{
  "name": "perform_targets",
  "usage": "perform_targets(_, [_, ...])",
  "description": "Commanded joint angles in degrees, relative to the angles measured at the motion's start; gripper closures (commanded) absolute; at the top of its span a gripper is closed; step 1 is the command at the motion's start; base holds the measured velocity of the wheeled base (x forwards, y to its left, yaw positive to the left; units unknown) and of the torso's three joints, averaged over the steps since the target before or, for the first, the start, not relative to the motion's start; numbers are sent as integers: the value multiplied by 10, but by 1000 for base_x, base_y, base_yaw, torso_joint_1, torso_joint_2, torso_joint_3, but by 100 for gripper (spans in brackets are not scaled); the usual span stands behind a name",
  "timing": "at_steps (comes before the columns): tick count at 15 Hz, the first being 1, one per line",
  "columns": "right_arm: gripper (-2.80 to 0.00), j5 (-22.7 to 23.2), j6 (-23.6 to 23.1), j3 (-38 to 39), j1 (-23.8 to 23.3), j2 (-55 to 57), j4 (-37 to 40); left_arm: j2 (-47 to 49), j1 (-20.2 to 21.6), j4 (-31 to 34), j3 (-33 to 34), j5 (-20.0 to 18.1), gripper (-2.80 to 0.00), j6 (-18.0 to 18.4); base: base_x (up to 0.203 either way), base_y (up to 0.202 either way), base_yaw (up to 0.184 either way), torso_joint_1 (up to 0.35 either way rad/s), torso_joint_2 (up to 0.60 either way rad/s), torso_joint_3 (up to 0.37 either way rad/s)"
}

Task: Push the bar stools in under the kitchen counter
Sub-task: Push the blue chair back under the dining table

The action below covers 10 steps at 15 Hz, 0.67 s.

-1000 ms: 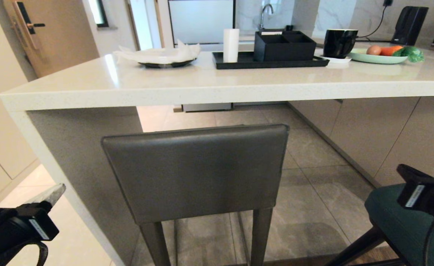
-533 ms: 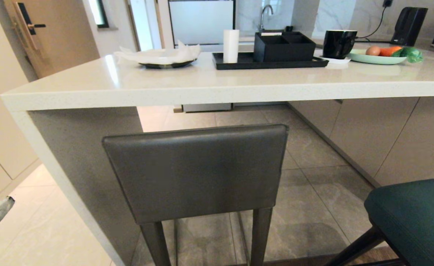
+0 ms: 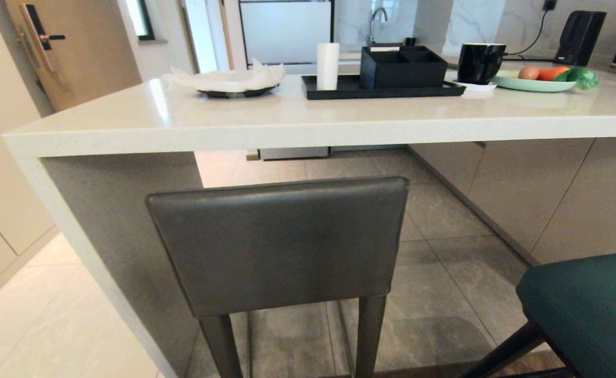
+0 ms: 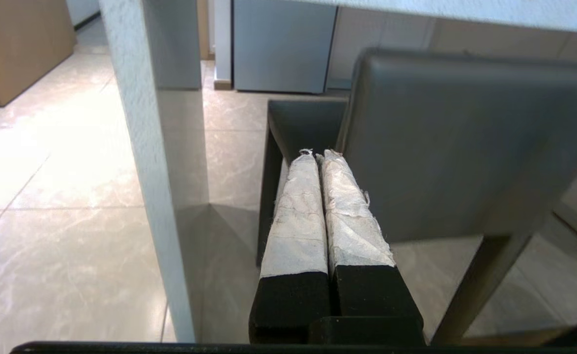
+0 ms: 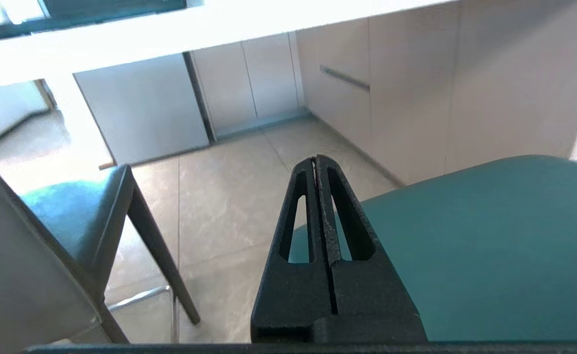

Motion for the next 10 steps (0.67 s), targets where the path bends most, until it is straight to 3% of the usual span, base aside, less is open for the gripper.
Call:
perform_targets(1, [0,15,-3,-3,-24,-104,49,-67,11,38,-9,-7,0,5,0,0,0,0,0,0])
perform_targets(5, [0,62,-20,-21,-51,-252,205,-166,17,142,-11,-4,0,36,0,0,0,0,0,0])
perform_targets(7, [0,70,-40,0,-53,-266,221,-168,18,155,-2,42,0,45,0,0,0,0,0,0])
perform_targets(10, [0,99,-67,57,-54,-266,221,-168,18,137,76,43,0,77,0,0,0,0,0,0])
